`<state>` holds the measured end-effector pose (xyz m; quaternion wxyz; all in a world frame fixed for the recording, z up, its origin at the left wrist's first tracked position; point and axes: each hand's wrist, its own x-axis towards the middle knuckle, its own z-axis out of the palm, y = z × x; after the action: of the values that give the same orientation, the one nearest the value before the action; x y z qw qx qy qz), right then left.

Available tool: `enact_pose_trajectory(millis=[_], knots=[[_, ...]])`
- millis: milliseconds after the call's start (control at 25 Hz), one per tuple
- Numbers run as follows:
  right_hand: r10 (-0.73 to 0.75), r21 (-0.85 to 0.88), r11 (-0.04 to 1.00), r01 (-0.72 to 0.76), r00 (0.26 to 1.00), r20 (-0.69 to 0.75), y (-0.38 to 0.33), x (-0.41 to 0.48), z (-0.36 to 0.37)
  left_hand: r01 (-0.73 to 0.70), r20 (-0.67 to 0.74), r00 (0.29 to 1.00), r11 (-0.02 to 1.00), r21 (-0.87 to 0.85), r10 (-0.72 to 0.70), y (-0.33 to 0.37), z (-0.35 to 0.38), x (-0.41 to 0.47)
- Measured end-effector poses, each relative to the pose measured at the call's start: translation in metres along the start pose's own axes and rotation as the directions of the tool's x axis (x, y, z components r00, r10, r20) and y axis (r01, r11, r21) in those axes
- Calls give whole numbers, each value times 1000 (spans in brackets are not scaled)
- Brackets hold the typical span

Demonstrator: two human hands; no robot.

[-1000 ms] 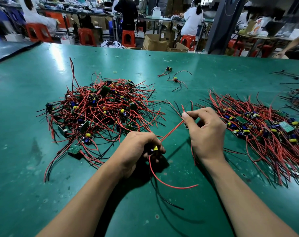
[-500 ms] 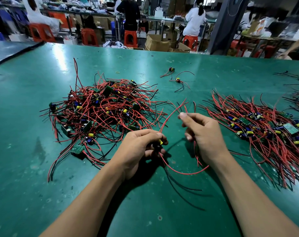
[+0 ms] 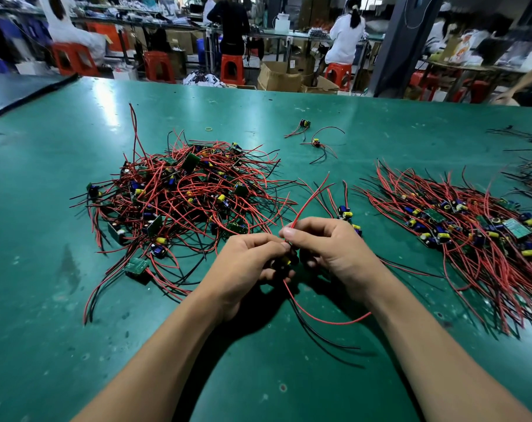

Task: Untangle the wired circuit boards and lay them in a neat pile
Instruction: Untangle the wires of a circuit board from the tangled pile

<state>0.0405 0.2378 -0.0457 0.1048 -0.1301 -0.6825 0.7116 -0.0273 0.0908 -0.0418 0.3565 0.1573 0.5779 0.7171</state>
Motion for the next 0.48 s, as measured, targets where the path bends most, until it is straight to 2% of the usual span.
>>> enact_pose_trajectory(millis=[160, 320, 400, 480], knots=[[-29, -4, 1000, 29, 987, -159, -4, 3, -2, -61, 19, 998, 993, 103, 60, -2, 0, 0], [-20, 158, 984, 81, 936, -351, -7, 7, -13, -107, 60, 994, 957, 269, 94, -3, 2, -3], [25, 268, 960, 84, 925, -380, -10, 8, -16, -107, 60, 994, 958, 266, 94, -3, 3, -3], [88, 393, 918, 59, 934, -346, -14, 9, -15, -100, 61, 994, 968, 229, 89, -1, 4, -3]])
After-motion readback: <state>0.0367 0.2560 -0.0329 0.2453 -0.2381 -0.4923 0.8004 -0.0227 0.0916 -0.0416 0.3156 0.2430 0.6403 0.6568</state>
